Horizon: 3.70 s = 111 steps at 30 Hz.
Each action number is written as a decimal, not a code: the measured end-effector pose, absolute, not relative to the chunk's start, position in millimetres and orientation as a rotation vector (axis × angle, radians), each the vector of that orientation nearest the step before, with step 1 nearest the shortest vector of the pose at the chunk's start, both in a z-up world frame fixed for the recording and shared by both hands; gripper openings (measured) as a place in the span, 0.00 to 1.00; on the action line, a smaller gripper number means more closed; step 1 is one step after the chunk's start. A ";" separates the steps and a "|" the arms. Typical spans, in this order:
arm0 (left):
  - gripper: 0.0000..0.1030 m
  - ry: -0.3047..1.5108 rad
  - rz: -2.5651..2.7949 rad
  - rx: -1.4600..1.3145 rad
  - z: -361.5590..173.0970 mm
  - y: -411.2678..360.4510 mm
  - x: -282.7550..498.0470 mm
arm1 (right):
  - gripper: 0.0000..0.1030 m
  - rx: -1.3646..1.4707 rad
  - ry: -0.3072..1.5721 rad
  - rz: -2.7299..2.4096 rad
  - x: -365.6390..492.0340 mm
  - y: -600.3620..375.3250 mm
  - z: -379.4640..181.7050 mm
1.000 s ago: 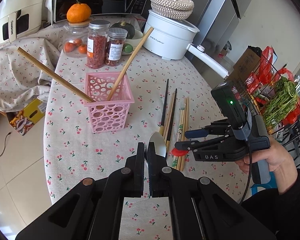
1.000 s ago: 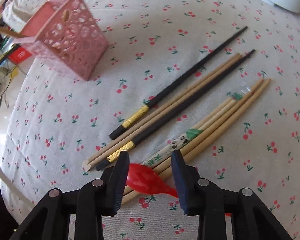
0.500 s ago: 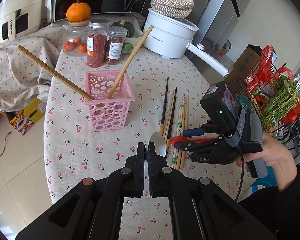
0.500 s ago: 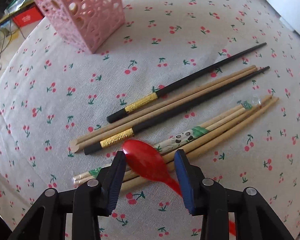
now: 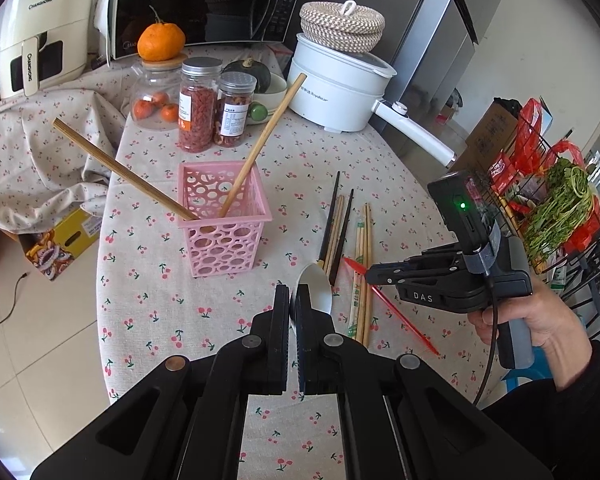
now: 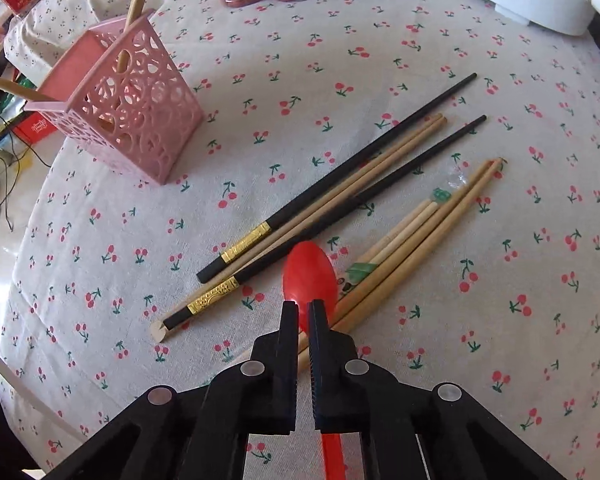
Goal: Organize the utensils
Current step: 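Lift the white spoon with the left tool while the right tool lifts the red spoon, then drop the white spoon into the pink holder while the right tool lowers the red spoon into it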
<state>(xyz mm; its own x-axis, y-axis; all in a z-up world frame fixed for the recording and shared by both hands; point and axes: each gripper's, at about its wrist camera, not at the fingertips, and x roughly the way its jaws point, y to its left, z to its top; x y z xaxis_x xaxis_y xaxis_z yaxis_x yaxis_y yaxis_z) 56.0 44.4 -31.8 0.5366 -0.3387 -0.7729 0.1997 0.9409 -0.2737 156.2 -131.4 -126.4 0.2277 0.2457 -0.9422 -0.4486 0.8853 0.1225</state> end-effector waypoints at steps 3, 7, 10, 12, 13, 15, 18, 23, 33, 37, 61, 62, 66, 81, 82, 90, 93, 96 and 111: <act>0.02 0.953 -0.323 -0.160 -31.8 45.0 56.7 | 0.44 -0.202 1.258 0.488 147.4 -134.9 -129.1; 0.02 0.954 -0.323 -0.158 -32.6 44.5 57.5 | 0.47 -0.251 1.244 0.434 149.3 -130.9 -130.6; 0.02 0.959 -0.323 -0.155 -33.7 44.2 57.9 | 0.47 -0.278 1.238 0.389 155.6 -129.4 -132.6; 0.02 0.959 -0.322 -0.151 -33.9 43.9 58.1 | 0.47 -0.286 1.253 0.373 158.7 -130.8 -137.2; 0.02 0.959 -0.322 -0.151 -33.7 43.8 58.1 | 0.47 -0.291 1.267 0.359 160.8 -134.1 -141.0; 0.02 0.956 -0.321 -0.153 -32.8 43.5 58.2 | 0.44 -0.264 1.264 0.367 163.6 -138.5 -144.4; 0.02 0.945 -0.321 -0.156 -30.1 42.8 57.2 | 0.25 -0.218 1.250 0.356 168.8 -145.1 -140.8; 0.02 0.886 -0.310 -0.155 -15.8 45.5 50.1 | 0.17 -0.149 1.232 0.375 171.7 -157.1 -132.2; 0.02 0.815 -0.273 -0.157 0.2 53.6 48.4 | 0.05 -0.089 1.261 0.485 154.6 -159.7 -118.2; 0.02 0.831 -0.275 -0.152 -4.5 51.5 50.2 | 0.38 -0.025 1.221 0.460 159.4 -170.3 -107.1; 0.02 0.575 -0.138 -0.127 41.6 56.5 42.4 | 0.25 -0.093 1.182 0.368 155.0 -175.2 -107.8; 0.02 0.539 -0.113 -0.117 46.3 56.3 42.7 | 0.25 -0.076 1.156 0.374 152.1 -174.8 -100.3; 0.02 0.415 -0.009 -0.042 57.1 49.0 48.7 | 0.25 -0.034 1.050 0.393 140.9 -172.5 -71.3; 0.02 0.438 0.139 0.130 10.1 24.6 106.7 | 0.25 0.060 0.866 0.384 136.0 -176.2 -31.5; 0.02 0.452 0.138 0.122 7.4 27.0 110.1 | 0.26 0.062 0.860 0.382 135.4 -176.9 -30.4; 0.17 0.545 0.070 0.016 7.3 34.3 112.1 | 0.26 0.084 0.755 0.379 126.3 -175.6 -12.9; 0.52 0.560 0.026 -0.037 12.7 38.5 99.6 | 0.26 0.109 0.694 0.381 122.0 -172.5 -0.6; 0.55 0.577 -0.017 -0.091 20.8 45.8 83.4 | 0.26 0.128 0.627 0.379 117.0 -165.7 12.2; 0.80 0.733 -0.062 -0.140 7.8 101.5 30.9 | 0.26 0.206 0.282 0.357 110.4 -93.9 63.1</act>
<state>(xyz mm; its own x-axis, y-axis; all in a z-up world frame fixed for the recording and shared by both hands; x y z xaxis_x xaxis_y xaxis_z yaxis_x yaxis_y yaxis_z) 30.9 101.5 7.8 0.7421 -0.1054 -0.6619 0.0079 0.9889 -0.1486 110.4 -93.9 63.1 0.8985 0.3709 -0.2347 -0.3139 0.9167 0.2472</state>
